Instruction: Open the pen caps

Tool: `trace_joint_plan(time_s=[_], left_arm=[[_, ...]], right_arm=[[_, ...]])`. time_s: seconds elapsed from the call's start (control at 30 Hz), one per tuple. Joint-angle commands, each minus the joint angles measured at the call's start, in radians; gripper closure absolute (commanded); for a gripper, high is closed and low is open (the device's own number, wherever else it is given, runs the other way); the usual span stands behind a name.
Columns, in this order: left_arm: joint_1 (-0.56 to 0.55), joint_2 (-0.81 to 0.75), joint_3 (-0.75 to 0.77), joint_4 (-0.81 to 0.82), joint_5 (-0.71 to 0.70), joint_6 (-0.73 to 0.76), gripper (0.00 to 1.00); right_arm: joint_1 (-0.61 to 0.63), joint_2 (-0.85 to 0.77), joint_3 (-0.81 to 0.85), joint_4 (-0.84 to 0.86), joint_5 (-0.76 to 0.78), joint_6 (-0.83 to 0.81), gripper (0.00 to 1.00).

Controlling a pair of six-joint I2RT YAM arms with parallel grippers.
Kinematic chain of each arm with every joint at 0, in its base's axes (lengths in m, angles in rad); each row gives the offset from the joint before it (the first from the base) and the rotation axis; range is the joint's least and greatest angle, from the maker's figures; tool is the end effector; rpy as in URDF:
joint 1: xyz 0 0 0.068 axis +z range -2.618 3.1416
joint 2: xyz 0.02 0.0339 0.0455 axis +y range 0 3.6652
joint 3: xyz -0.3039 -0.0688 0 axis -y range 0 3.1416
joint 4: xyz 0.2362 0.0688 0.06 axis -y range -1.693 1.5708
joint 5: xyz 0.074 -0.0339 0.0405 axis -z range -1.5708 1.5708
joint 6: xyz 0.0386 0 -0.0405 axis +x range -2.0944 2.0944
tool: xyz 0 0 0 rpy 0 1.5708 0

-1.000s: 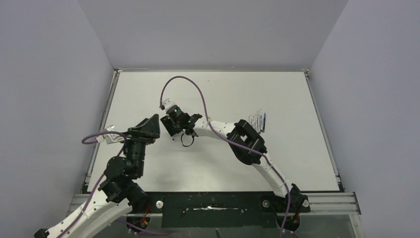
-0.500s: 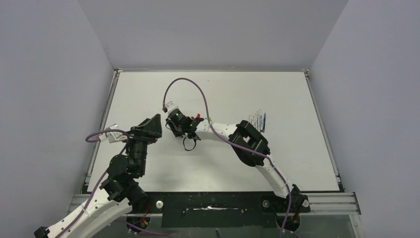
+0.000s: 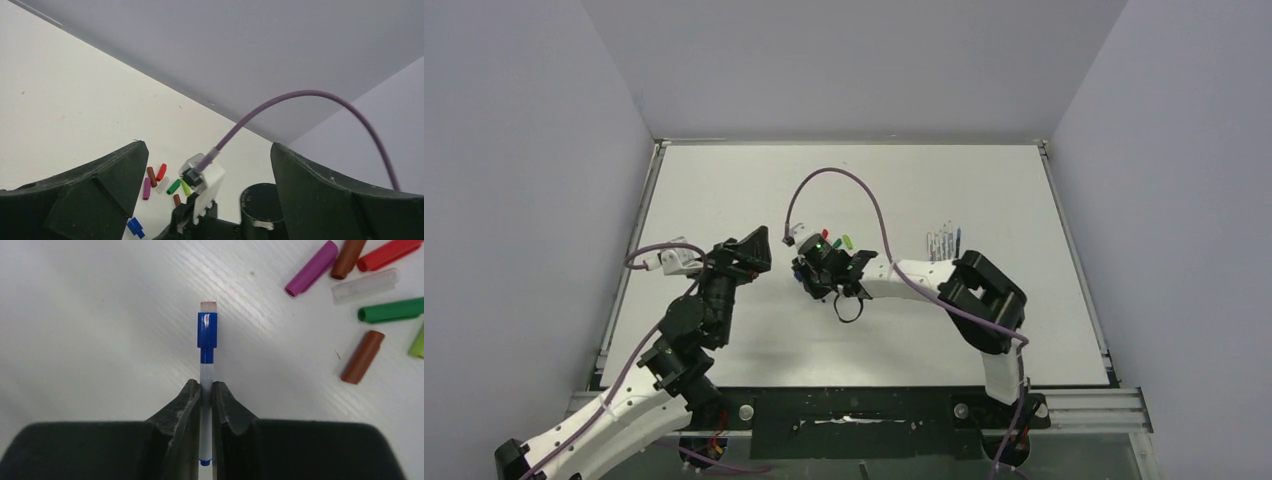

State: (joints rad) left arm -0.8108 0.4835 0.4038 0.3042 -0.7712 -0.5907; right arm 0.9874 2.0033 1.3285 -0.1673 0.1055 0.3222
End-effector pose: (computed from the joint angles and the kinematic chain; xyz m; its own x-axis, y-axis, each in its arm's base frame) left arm 0.0817 -0.0469 0.3184 0.0986 -0.6835 -0.7233 0.1283 0.7295 -0.6718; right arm 0.2480 0.3684 0.2049 -0.6404 -0.3986 -0.6565 -0.6205 0.7723 0.1363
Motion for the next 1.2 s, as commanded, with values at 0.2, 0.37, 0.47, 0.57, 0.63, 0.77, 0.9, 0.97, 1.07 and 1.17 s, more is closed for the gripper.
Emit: trace_joint_plan(time_s=[0.2,0.37,0.47,0.57,0.63,0.77,0.9,0.97,1.07,1.17], left_arm=[[0.023,0.183,0.073,0.136,0.215,-0.033,0.02],[0.071,0.263,0.058,0.199,0.357,-0.125,0.02],[0.134,0.301,0.024,0.270,0.471,-0.211,0.03],[0.245,0.352,-0.022,0.379,0.628,-0.320,0.03],[0.308,0.399,-0.052,0.475,0.734,-0.401,0.04],[0.349,0.510,-0.068,0.624,0.866,-0.489,0.07],[0.351,0.605,-0.075,0.757,0.939,-0.545,0.08],[0.353,0.644,-0.069,0.801,0.980,-0.571,0.09],[0.354,0.702,-0.049,0.841,1.029,-0.599,0.11],[0.354,0.750,-0.017,0.823,1.068,-0.612,0.12]], right_arm=[[-0.006,-0.506,-0.305,0.123,-0.036,0.031,1.00],[-0.027,-0.733,-0.470,0.159,-0.008,0.077,1.00],[-0.036,-0.845,-0.546,0.182,-0.003,0.097,1.00],[-0.039,-0.912,-0.590,0.201,-0.004,0.106,1.00],[-0.041,-0.932,-0.604,0.211,-0.004,0.107,1.00],[-0.043,-0.934,-0.610,0.241,-0.002,0.107,1.00],[-0.044,-0.911,-0.586,0.269,-0.005,0.092,1.00],[-0.047,-0.882,-0.562,0.275,-0.008,0.083,1.00],[-0.047,-0.835,-0.521,0.270,-0.006,0.069,1.00],[-0.048,-0.810,-0.502,0.290,-0.012,0.058,1.00]])
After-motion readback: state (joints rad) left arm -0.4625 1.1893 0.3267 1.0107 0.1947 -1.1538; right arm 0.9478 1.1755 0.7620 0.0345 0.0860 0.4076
